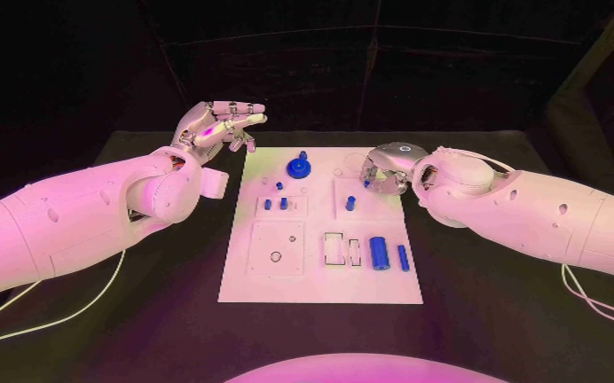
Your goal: Assemble the parts on the task board
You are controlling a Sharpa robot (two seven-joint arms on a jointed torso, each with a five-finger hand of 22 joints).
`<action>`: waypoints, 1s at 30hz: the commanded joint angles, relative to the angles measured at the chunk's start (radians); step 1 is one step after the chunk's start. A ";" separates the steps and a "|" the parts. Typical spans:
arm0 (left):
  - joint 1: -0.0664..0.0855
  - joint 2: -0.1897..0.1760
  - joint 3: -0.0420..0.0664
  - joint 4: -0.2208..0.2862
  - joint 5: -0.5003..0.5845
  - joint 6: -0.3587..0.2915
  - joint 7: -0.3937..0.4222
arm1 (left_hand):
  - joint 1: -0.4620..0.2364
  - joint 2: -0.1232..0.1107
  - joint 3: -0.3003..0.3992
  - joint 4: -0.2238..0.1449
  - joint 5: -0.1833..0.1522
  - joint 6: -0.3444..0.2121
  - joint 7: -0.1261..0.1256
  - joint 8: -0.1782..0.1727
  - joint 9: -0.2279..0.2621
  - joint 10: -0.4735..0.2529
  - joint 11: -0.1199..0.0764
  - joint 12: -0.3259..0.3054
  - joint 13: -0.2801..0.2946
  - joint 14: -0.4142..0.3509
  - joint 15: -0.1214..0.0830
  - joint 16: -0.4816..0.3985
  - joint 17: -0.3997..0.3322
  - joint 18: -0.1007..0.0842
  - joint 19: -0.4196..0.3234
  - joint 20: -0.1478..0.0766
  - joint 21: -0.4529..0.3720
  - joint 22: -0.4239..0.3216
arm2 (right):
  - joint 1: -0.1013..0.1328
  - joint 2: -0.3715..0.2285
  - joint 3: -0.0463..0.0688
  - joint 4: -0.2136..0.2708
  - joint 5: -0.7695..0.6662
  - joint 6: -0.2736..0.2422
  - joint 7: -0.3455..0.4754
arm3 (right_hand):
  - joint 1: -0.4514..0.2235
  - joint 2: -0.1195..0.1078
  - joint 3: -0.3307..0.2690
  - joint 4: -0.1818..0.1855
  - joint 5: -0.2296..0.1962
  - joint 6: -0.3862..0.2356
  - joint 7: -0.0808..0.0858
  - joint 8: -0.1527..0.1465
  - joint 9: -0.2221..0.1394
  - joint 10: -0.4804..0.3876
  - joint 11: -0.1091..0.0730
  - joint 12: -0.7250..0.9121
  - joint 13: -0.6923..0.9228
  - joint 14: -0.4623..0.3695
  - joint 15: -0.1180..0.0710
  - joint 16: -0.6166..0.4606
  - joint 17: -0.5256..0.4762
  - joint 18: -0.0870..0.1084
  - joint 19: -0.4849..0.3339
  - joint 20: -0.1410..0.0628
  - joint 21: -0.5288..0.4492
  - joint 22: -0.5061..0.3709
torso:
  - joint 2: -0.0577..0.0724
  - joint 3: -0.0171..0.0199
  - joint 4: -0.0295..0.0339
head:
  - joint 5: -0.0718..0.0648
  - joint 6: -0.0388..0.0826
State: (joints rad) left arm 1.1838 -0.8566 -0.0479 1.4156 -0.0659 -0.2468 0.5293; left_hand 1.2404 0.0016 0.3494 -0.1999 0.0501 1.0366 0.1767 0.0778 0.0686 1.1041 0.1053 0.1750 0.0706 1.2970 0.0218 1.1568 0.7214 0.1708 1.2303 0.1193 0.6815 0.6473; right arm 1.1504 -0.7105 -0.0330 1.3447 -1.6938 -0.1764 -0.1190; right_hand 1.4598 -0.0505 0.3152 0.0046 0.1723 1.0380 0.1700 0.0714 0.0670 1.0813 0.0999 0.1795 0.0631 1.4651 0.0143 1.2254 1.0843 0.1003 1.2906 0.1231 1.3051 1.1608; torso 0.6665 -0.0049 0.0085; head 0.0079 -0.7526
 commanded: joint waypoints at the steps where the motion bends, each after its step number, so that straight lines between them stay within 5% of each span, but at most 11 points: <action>1: 0.001 0.001 0.001 -0.001 0.008 0.013 0.010 | 0.002 0.004 0.001 0.006 -0.001 -0.002 0.006 0.004 -0.001 -0.003 0.004 0.004 0.001 -0.008 -0.001 -0.003 -0.001 0.012 -0.008 -0.001 -0.004 -0.001 | -0.006 0.004 -0.005 -0.001 0.006 0.039 0.007 | -0.008 -0.004 0.015 -0.002 -0.007 0.010 0.001 -0.003 0.001 0.011 0.001 -0.005 0.000 0.022 0.001 0.007 0.004 -0.009 0.011 -0.001 0.011 0.010 | 0.000 0.0002 0.0007 | -0.001 -0.001; 17: 0.001 0.002 0.001 -0.005 0.008 0.020 -0.005 | 0.017 0.010 0.009 0.001 -0.001 -0.003 0.006 0.006 -0.001 -0.006 0.004 0.007 0.002 -0.011 -0.002 -0.006 -0.007 0.012 -0.007 -0.002 -0.009 -0.005 | -0.009 0.006 -0.005 0.005 -0.014 0.031 -0.031 | -0.009 -0.002 0.110 -0.039 -0.040 0.086 -0.020 0.019 0.010 0.099 -0.022 0.012 0.008 0.024 -0.017 0.016 -0.004 -0.026 0.063 -0.016 0.072 0.097 | 0.000 -0.0005 0.0000 | -0.002 -0.004; 30: 0.001 0.003 0.001 -0.011 0.008 0.020 -0.008 | 0.022 0.011 0.011 -0.002 -0.001 -0.002 0.006 0.007 -0.001 -0.006 0.003 0.009 0.002 -0.013 -0.002 -0.007 -0.011 0.012 -0.007 -0.002 -0.010 -0.006 | -0.011 -0.004 -0.004 0.025 -0.026 -0.064 -0.035 | -0.022 -0.004 0.122 -0.046 -0.045 0.099 -0.024 0.020 0.011 0.111 -0.026 0.012 0.008 0.025 -0.021 0.021 -0.002 -0.033 0.081 -0.020 0.092 0.127 | -0.001 0.0001 0.0002 | -0.002 -0.005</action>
State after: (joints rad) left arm 1.1837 -0.8549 -0.0479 1.4050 -0.0627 -0.2379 0.5192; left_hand 1.2523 0.0134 0.3549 -0.2000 0.0501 1.0365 0.1766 0.0815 0.0687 1.1041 0.1053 0.1789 0.0717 1.2899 0.0217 1.1569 0.7118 0.1701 1.2304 0.1193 0.6777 0.6421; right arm 1.1409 -0.7134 -0.0356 1.3641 -1.7114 -0.2108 -0.1518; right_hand 1.4454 -0.0561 0.4309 -0.0427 0.1308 1.1320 0.1466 0.0849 0.0778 1.1867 0.0730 0.1860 0.0711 1.4668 -0.0021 1.2415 1.0818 0.0848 1.3657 0.1018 1.3935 1.2864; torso 0.6659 -0.0050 0.0086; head 0.0057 -0.7586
